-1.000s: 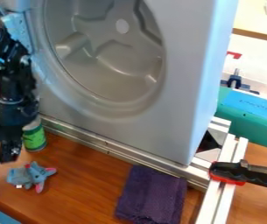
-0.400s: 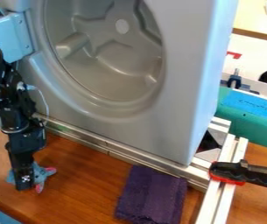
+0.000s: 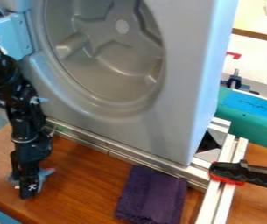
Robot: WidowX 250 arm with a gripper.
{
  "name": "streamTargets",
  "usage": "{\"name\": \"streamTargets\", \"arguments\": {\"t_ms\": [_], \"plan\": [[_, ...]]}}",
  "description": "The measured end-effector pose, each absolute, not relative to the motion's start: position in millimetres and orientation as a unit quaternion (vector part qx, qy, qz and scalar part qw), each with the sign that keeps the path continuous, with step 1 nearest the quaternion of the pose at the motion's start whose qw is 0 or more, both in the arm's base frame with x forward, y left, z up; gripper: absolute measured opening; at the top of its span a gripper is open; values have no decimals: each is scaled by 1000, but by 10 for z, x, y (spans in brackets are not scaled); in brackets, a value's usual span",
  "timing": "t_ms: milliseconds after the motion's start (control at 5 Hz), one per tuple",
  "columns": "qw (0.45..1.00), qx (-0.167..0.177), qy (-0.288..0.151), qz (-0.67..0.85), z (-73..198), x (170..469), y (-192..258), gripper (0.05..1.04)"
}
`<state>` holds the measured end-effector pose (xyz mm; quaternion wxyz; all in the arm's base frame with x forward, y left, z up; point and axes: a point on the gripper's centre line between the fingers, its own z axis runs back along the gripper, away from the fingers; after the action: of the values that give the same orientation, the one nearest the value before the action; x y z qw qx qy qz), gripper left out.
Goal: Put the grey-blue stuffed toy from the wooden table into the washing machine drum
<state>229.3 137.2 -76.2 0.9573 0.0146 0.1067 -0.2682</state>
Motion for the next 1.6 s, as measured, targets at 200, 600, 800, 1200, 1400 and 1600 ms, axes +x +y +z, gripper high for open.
{"name": "streamTargets", "arguments": {"t_ms": [200,600,800,1200,1400,1600], "plan": [[960,52,121,-247,-784,2383,1400,734],[973,36,141,-179,-679,2208,1208,387],[987,57,96,-115,-207,2241,1191,333],[999,-24,20,-9,405,2656,820,331],[998,-55,-14,41,275,3068,666,331],[991,-70,-101,48,308,3428,437,331]]}}
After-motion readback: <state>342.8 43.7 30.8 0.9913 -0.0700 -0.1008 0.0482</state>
